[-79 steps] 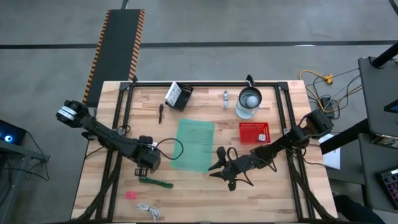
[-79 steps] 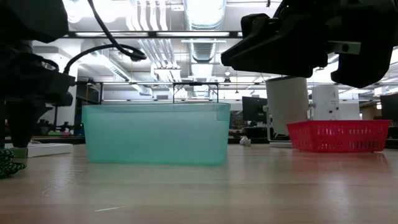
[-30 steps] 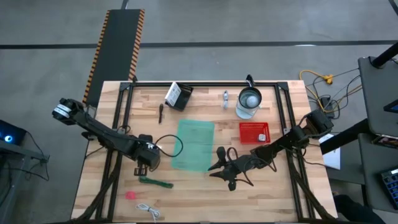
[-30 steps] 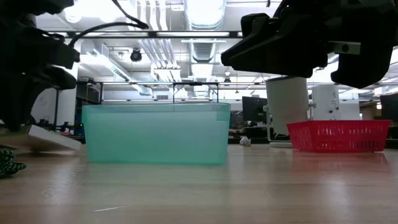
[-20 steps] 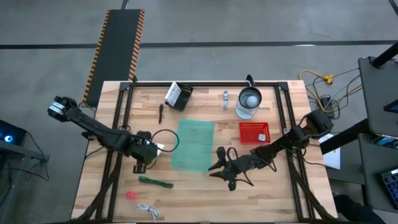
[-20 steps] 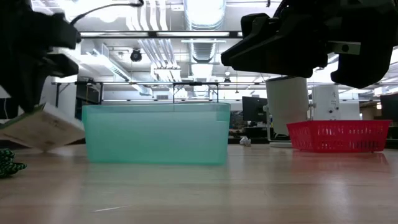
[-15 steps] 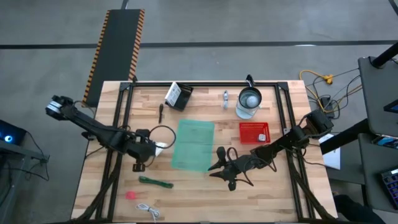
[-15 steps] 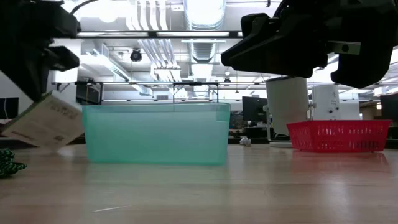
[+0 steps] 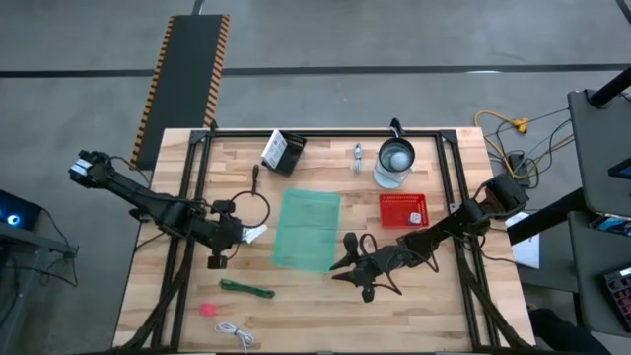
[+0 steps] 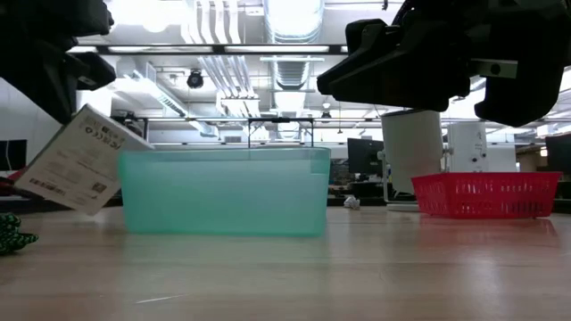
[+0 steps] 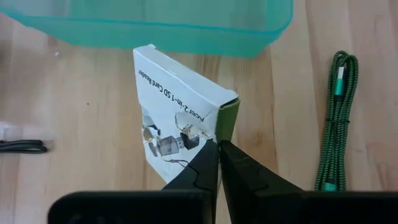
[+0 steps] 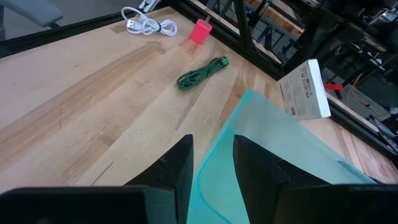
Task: Pick and place items into bin
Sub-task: Put the card reader box into the black basket
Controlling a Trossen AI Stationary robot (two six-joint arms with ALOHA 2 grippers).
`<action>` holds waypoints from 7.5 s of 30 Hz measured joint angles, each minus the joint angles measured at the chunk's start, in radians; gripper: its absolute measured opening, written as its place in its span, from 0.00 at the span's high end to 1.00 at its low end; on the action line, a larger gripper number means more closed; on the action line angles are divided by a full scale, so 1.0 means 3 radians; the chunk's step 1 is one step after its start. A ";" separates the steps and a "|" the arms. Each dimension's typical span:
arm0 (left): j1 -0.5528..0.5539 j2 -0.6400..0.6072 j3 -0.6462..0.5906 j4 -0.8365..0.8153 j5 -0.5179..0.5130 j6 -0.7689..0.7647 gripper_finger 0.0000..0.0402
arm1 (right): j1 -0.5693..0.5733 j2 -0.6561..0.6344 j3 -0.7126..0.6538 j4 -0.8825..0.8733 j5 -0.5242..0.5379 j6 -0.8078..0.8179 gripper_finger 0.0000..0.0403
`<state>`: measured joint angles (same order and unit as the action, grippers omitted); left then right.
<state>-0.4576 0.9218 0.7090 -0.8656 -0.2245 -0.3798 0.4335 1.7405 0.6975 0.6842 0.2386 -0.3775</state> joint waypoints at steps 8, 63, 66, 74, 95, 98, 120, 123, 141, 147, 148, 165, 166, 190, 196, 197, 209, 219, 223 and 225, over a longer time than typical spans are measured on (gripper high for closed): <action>0.0000 -0.0104 0.0001 0.0068 -0.0087 0.0104 1.00 | -0.0001 0.0000 0.0000 0.0000 0.0000 0.0000 0.75; 0.0000 -0.0221 0.0004 0.0312 -0.0135 0.0252 1.00 | -0.0988 0.1478 0.2731 -0.1238 -0.0187 -0.0963 0.54; 0.0000 -0.0224 0.0004 0.0332 -0.0134 0.0266 1.00 | -0.1015 0.1478 0.2731 -0.1225 -0.0205 -0.0963 0.54; -0.0001 -0.0220 0.0004 0.0392 -0.0136 0.0362 1.00 | -0.1088 0.1478 0.2731 -0.1226 -0.0420 -0.0949 0.54; 0.0000 -0.0195 0.0004 0.0534 -0.0139 0.0518 1.00 | -0.1101 0.1478 0.2730 -0.1361 -0.0534 -0.0949 0.59; 0.0000 -0.0187 0.0003 0.0539 -0.0139 0.0525 1.00 | -0.1101 0.1478 0.2730 -0.1394 -0.0534 -0.0949 0.64; 0.0000 -0.0209 0.0003 0.0541 -0.0135 0.0505 1.00 | -0.1119 0.1478 0.2730 -0.1411 -0.0533 -0.0950 0.92; 0.0000 -0.0237 0.0003 0.0537 -0.0132 0.0502 0.95 | -0.1119 0.1478 0.2730 -0.1423 -0.0530 -0.0936 0.92; 0.0000 -0.0843 0.0001 0.0289 -0.0296 0.0320 0.66 | -0.1145 0.0959 0.2647 -0.1944 -0.0093 -0.0241 0.93; 0.0000 -0.0801 0.0001 0.0299 -0.0608 0.0359 0.66 | -0.1141 0.0652 0.2408 -0.1933 -0.0086 0.0078 0.93; -0.0001 -0.0769 0.0001 0.0302 -0.0607 0.0405 0.66 | -0.1140 0.0613 0.2367 -0.1925 -0.0086 0.0139 0.93; 0.0000 -0.0212 0.0000 0.0466 -0.1442 0.0686 0.66 | -0.1141 0.0473 0.2227 -0.1898 -0.0092 0.0504 0.93; 0.0000 -0.0191 0.0000 0.0516 -0.1443 0.0685 0.66 | -0.1140 0.0473 0.2227 -0.1897 -0.0092 0.0504 0.93; 0.0192 0.0128 0.0001 0.1244 -0.1192 0.0973 0.66 | -0.1132 0.0479 0.2227 -0.1837 -0.0116 0.0369 0.93; 0.0303 0.0118 0.0022 0.1305 -0.1099 0.1041 0.66 | -0.1135 0.0479 0.2227 -0.1848 -0.0269 0.0348 0.93; 0.0314 0.0122 0.0027 0.1309 -0.1097 0.1053 0.66 | -0.1135 0.0479 0.2227 -0.1849 -0.0271 0.0348 0.93; 0.0458 0.0156 0.0039 0.1518 -0.0839 0.1210 0.87 | -0.1134 0.0480 0.2224 -0.1872 -0.0272 0.0276 0.93; 0.0523 0.0153 0.0043 0.1511 -0.0644 0.1519 0.95 | -0.1130 0.0486 0.2221 -0.1908 -0.0278 0.0350 0.87; 0.0524 0.0154 0.0056 0.1496 -0.0553 0.1566 0.95 | -0.1130 0.0486 0.2223 -0.1914 -0.0304 0.0364 0.76; 0.0524 0.0154 0.0075 0.1436 -0.0519 0.1560 0.95 | -0.1130 0.0474 0.2223 -0.1930 -0.0301 0.0364 0.70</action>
<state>-0.3004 0.9680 0.7314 -0.4349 -0.3802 0.0883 0.0944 1.8826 1.3643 0.1052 0.1484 -0.2683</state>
